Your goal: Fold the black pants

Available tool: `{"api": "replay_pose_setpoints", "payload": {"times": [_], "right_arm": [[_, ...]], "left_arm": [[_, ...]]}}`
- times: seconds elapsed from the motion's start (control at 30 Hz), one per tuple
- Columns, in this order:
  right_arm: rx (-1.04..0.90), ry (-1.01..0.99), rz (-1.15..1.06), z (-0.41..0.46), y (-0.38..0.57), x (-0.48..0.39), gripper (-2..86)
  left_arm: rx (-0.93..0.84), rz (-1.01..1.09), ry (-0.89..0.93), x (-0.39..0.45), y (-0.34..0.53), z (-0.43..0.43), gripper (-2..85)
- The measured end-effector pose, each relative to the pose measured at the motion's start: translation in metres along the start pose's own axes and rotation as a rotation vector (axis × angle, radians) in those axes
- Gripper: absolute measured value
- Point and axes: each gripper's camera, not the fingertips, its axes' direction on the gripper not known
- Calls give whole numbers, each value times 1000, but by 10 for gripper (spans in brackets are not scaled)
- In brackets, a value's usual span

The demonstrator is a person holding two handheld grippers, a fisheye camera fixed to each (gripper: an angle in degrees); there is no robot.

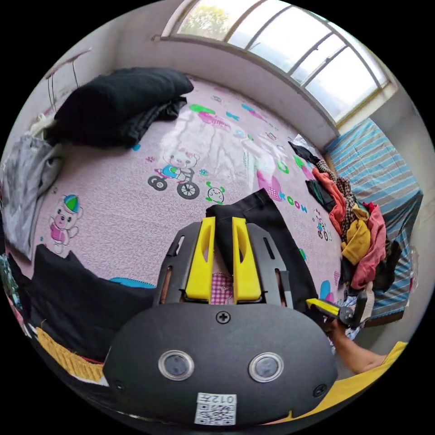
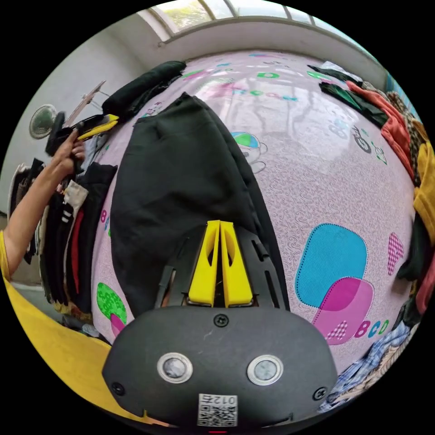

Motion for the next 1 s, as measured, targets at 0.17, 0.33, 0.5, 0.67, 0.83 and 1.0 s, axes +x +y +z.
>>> {"api": "replay_pose_setpoints", "payload": {"times": [0.17,0.33,0.5,0.67,0.83,1.0], "right_arm": [[57,7,69,-27,41,15,1],[77,47,169,-64,137,38,1],[171,82,416,-109,264,71,2],[354,105,804,-153,421,115,10],[314,145,954,-143,515,129,26],[255,93,1055,-102,568,143,55]], "left_arm": [[-49,205,46,66,55,-22,21],[-355,464,37,154,162,40,12],[-490,491,-68,189,203,98,6],[-427,416,-68,207,195,91,5],[-269,529,-106,274,230,58,4],[-441,711,56,349,296,92,3]]}}
